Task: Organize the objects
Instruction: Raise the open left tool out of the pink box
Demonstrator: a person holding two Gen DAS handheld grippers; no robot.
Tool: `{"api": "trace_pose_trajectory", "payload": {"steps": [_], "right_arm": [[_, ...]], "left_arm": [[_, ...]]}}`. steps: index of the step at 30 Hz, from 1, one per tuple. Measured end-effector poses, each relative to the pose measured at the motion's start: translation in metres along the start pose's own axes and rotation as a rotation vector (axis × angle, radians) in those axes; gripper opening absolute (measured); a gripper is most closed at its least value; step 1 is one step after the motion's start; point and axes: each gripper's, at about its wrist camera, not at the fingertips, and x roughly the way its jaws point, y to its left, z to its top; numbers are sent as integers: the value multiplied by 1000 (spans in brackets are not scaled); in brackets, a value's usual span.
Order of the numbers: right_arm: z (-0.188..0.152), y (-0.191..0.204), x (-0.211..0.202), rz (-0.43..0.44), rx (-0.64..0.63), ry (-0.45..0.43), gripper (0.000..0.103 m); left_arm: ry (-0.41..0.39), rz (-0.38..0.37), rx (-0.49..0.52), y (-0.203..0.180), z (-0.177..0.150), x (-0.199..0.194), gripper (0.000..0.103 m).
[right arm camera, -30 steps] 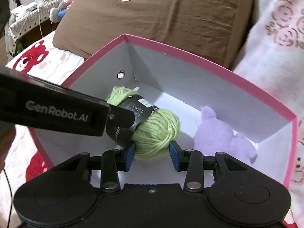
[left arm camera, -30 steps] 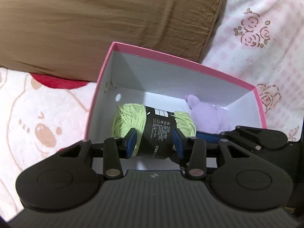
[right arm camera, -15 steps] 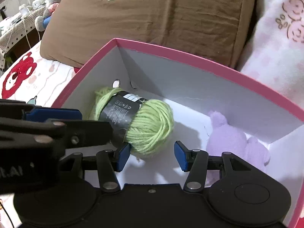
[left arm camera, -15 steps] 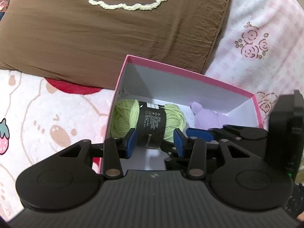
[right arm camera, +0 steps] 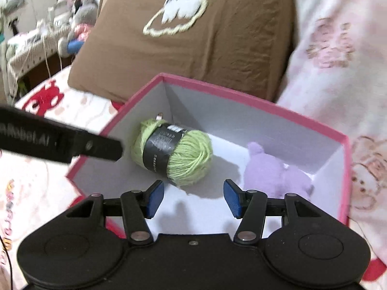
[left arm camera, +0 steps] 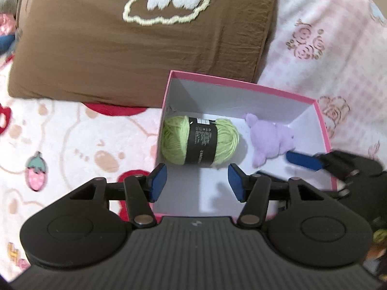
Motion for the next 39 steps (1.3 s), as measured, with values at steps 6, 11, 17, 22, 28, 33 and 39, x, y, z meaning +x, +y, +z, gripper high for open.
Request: {"api": "trace_pose_trajectory", "payload": {"steps": [6, 11, 17, 22, 28, 33, 39], "right_arm": [[-5, -5, -63, -14, 59, -50, 63], [-8, 3, -94, -75, 28, -25, 69], [-20, 15, -118, -104, -33, -13, 77], [-26, 21, -138, -105, -20, -24, 89], [-34, 31, -159, -118, -27, -32, 91], [-42, 36, -172, -92, -17, -22, 92], [-52, 48, -181, -83, -66, 3, 93]], "left_arm": [[-22, 10, 63, -9, -4, -48, 60], [9, -23, 109, -18, -12, -78, 69], [13, -72, 145, -27, -29, -102, 72], [25, -93, 166, -29, -43, -113, 75], [9, -107, 173, -25, -56, -124, 89], [-20, -105, 222, -25, -69, -132, 96], [12, -123, 210, -18, -87, -126, 97]]}}
